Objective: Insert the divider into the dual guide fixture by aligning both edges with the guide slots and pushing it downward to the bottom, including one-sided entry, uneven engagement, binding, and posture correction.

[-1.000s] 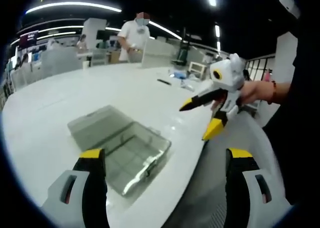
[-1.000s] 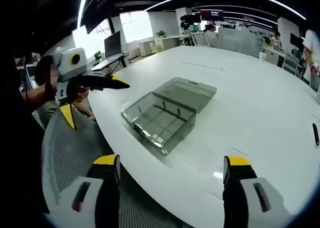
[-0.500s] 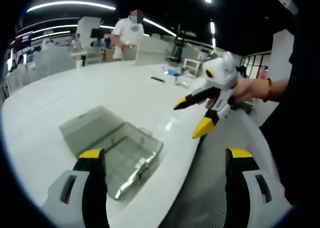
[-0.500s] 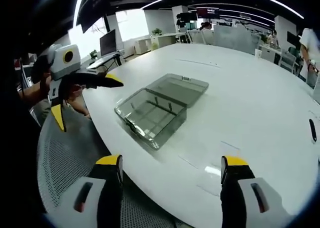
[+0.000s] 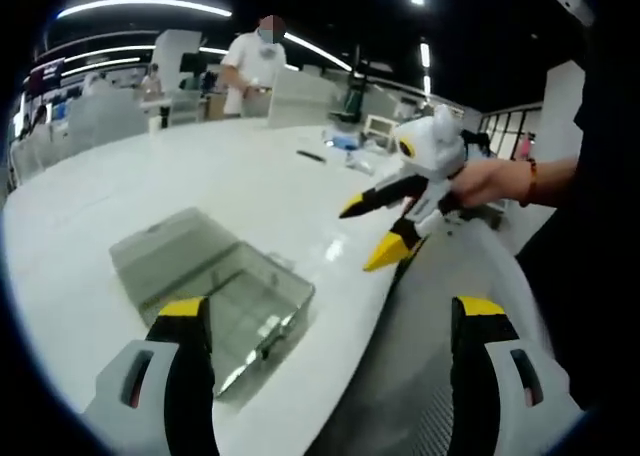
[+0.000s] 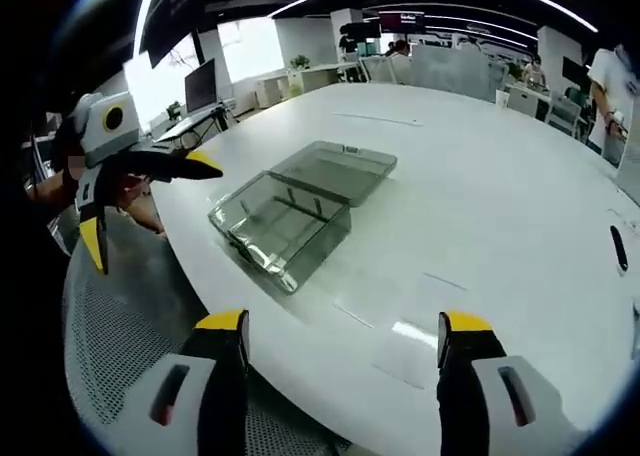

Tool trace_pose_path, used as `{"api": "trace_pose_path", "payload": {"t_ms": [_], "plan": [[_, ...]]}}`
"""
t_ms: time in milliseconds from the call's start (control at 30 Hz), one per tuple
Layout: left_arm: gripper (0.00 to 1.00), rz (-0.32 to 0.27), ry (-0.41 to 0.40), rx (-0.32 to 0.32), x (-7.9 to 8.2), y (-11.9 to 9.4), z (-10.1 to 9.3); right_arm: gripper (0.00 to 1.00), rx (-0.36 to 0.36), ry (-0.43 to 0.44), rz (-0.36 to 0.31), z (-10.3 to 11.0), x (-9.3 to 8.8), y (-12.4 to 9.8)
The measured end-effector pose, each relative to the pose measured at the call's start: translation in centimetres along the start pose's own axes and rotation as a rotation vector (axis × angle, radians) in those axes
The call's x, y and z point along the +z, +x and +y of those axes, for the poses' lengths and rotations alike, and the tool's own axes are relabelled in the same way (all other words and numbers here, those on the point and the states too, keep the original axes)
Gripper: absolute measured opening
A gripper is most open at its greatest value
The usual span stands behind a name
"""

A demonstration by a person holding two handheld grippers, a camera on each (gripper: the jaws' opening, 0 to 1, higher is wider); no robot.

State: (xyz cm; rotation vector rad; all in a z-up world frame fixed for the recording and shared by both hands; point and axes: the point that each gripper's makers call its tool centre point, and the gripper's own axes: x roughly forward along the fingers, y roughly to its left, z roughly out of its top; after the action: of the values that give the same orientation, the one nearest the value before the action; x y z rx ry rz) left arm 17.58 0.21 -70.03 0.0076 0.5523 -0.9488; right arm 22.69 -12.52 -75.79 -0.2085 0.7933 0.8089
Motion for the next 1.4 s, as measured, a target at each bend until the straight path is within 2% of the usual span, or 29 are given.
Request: {"api": "trace_pose_path", "payload": {"t_ms": [400,633,967,1400], "plan": [[0.99,0.009,-0.021,0.002,-0.4,0.2,-0.1,0.75,-0.040,0.035,0.005,-1.2,-1.0,0.3],[0.98,-0.002,-0.029,0.002,-0.1,0.5,-0.1,0.74,-0.054,0.041,0.032,-1.8,-1.3,0.6],[0.98,0.009,-0.053,-0.008,-1.0,0.8,-0.3,0.71,-0.065,0.054,0.071,-2.1,-2.3,1.2],[0.98,0.015,-0.047,-0.007,-0.8,0.6,0.8,0.67,-0.092,0.101,0.097,-2.9,-3.1,1.6]]}}
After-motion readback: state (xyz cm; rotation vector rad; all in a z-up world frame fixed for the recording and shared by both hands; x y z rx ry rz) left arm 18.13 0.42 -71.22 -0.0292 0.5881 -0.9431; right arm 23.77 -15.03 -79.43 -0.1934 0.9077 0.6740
